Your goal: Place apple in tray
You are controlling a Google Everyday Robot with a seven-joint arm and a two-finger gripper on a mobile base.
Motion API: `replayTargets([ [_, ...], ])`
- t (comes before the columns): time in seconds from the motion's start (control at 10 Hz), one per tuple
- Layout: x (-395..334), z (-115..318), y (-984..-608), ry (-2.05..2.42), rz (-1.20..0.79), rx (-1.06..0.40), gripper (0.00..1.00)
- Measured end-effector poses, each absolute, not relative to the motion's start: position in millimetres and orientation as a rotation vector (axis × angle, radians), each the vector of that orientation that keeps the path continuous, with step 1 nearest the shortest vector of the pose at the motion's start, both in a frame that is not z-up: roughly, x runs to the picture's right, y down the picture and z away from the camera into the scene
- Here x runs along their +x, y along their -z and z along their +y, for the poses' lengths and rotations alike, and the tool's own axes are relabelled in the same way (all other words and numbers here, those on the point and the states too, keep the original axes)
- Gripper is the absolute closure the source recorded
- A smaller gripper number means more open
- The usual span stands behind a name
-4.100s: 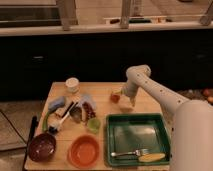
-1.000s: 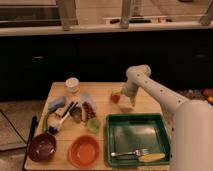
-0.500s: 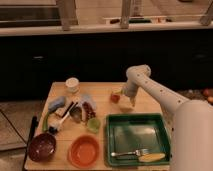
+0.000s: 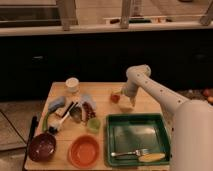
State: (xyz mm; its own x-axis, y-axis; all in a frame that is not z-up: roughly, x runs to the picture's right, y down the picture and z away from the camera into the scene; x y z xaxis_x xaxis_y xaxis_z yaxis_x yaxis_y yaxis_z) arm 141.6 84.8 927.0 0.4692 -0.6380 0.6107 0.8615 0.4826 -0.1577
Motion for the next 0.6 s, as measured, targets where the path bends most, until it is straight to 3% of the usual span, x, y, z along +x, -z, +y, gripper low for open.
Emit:
replayTargets([
  [0.6, 140.3, 82.3, -925.8, 0.969, -0.514, -0.490, 0.20],
])
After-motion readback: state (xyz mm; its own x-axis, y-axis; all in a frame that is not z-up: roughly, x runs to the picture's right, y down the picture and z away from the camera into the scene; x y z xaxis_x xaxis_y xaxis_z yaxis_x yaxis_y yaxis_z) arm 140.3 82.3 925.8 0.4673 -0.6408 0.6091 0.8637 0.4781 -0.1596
